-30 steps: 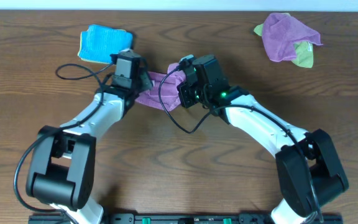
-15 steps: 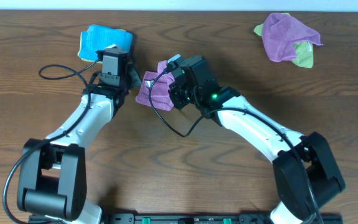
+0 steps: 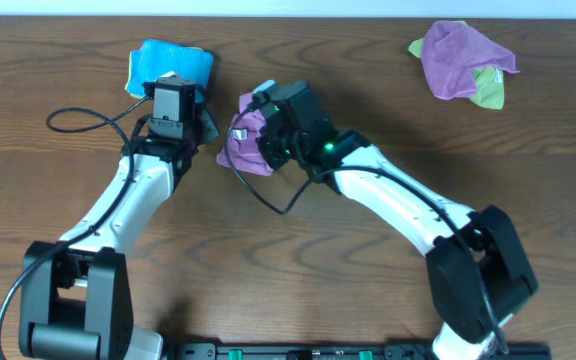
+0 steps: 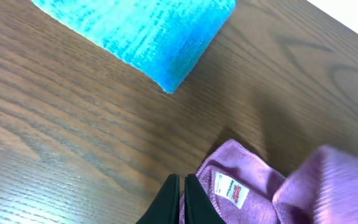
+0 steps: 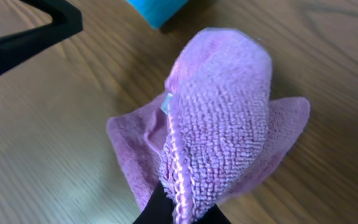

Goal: Fold the cloth

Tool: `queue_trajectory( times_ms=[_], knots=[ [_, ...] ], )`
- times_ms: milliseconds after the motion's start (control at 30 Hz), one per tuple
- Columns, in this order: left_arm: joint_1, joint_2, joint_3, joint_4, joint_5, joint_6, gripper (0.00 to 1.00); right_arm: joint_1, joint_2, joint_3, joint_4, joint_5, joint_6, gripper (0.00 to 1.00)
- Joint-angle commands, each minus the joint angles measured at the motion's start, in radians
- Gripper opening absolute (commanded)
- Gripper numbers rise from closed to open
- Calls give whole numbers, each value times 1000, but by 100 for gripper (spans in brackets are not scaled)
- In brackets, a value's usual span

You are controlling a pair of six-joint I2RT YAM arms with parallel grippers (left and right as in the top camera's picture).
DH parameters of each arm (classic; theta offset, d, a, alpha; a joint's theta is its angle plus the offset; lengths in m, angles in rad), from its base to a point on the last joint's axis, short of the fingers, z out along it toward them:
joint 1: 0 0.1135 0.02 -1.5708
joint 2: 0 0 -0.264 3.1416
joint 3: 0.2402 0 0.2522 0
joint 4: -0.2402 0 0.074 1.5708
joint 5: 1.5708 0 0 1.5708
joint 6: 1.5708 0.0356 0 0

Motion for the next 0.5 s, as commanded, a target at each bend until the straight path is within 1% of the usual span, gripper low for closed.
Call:
queue_trajectory(
  times_ms=[0,133,467],
  knots=[
    [19,-35,20,-15,-26,22,6,24,47,50,-10,10,-19,1],
    [39,-55,20,-35,-25,22,6,48,93,80,-13,10,-19,1],
    [53,-85,20,-47,-20,22,6,84,161,92,14,22,-19,1]
  ],
)
